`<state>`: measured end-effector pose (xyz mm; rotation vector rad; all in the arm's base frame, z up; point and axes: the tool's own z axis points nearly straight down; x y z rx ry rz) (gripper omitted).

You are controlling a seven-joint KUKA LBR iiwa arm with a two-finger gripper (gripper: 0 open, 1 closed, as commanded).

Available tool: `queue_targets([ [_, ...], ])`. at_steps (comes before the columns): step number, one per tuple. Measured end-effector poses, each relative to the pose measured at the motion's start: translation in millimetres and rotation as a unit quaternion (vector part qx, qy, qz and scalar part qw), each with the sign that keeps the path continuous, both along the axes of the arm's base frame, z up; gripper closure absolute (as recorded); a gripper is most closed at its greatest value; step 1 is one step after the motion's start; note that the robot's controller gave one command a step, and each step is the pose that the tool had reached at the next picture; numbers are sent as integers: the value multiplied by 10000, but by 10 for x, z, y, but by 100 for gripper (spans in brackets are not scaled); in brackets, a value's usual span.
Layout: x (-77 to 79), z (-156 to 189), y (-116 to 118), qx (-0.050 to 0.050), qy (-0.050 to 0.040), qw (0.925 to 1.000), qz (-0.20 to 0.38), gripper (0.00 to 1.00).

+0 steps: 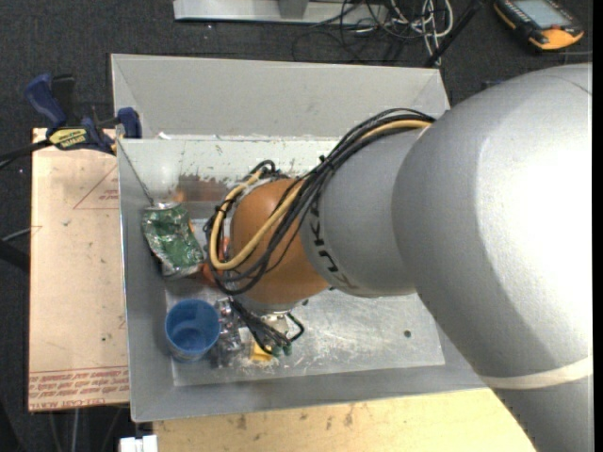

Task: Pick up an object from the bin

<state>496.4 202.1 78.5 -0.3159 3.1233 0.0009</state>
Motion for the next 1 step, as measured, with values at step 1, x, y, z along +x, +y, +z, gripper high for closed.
queue_targets([
  [1,-14,291,-95,-9,28,10000,21,100],
])
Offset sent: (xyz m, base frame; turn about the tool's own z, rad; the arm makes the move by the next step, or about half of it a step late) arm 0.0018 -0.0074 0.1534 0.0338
